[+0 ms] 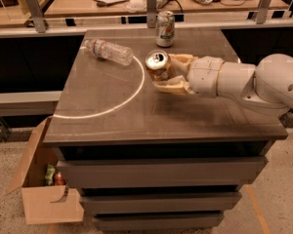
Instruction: Knock orange can over
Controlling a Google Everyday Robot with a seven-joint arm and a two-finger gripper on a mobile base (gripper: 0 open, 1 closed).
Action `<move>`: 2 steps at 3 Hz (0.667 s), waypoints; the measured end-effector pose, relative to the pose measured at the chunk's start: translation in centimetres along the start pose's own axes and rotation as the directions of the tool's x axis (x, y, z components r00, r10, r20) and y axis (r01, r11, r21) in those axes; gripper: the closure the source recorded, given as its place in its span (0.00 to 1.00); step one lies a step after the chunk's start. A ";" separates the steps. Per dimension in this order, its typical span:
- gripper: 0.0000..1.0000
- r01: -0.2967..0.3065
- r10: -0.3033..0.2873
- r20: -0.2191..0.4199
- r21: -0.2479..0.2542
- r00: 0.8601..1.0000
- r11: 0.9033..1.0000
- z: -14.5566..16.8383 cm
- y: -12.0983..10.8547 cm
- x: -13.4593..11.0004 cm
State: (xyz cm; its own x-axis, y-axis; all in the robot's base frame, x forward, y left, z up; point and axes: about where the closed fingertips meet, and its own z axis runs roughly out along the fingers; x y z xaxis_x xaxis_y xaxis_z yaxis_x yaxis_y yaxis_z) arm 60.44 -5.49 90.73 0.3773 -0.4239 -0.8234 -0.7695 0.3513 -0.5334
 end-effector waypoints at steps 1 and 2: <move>1.00 0.108 -0.108 0.015 -0.023 0.994 0.994 0.1 -0.2 0.9; 1.00 0.230 -0.229 0.011 -0.082 0.973 0.970 -0.1 -0.2 1.7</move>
Offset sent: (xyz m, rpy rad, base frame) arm 0.0138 -0.0236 -0.0232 -0.2748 -0.2489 0.1850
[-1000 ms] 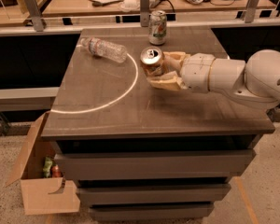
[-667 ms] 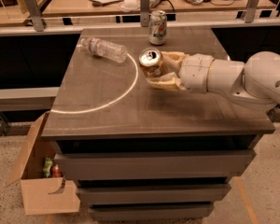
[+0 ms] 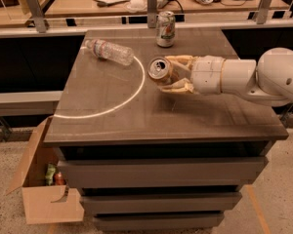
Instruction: Knock orange can over
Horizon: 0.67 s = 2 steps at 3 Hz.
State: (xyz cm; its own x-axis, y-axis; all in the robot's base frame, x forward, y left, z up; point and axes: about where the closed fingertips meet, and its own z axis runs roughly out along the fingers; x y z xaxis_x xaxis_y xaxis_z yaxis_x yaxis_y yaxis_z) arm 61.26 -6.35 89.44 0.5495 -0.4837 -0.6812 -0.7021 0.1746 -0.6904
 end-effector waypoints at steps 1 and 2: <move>1.00 0.177 -0.177 -0.021 -0.024 0.984 0.984 -0.7 -0.2 0.3; 1.00 0.300 -0.300 -0.032 -0.021 0.953 0.954 -1.2 -0.2 0.2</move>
Offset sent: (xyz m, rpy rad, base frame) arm -0.0049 -0.0231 0.0071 -0.2505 -0.3817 0.0732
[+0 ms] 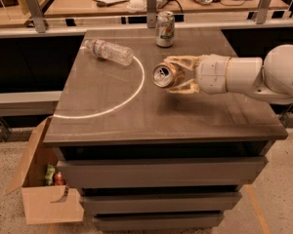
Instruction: Knock orange can over
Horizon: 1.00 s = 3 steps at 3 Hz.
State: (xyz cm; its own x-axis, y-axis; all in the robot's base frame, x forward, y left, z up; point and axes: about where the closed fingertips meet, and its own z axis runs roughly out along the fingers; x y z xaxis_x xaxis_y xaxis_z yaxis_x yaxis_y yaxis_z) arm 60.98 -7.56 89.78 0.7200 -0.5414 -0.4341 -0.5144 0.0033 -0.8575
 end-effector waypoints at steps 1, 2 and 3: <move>1.00 0.084 -0.086 -0.024 -0.068 0.996 0.994 0.0 0.1 -0.1; 1.00 0.144 -0.167 -0.113 -0.187 0.979 0.972 0.3 0.9 0.6; 1.00 0.175 -0.219 -0.164 -0.248 0.962 0.953 0.3 1.5 1.2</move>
Offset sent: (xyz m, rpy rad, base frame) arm 0.0024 -0.0104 -0.0142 -0.3934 -0.0285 -0.0150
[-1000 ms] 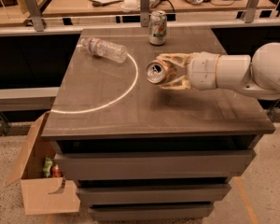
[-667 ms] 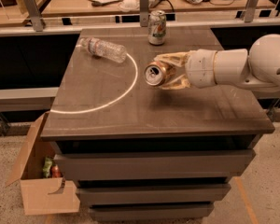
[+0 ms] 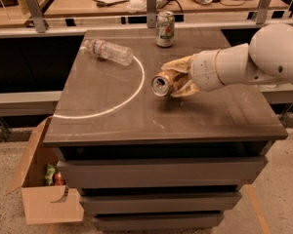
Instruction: Knock orange can over
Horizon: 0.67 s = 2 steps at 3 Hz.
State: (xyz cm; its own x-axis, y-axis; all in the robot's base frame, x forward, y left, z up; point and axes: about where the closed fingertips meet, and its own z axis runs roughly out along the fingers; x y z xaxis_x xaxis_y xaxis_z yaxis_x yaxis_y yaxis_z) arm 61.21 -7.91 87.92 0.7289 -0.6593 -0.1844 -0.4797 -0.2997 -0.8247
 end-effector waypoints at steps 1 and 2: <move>0.82 0.065 -0.068 -0.055 -0.045 0.996 0.997 0.3 0.3 0.3; 0.59 0.103 -0.109 -0.084 -0.080 0.990 0.992 0.3 0.2 0.4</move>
Offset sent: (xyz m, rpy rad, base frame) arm 0.0048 -0.0071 -0.0008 -0.2238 -0.0682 -0.0076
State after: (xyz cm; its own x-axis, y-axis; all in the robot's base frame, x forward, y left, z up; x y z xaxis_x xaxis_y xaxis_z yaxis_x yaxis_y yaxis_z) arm 61.53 -8.05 87.53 0.7333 -0.6783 -0.0477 -0.4399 -0.4197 -0.7939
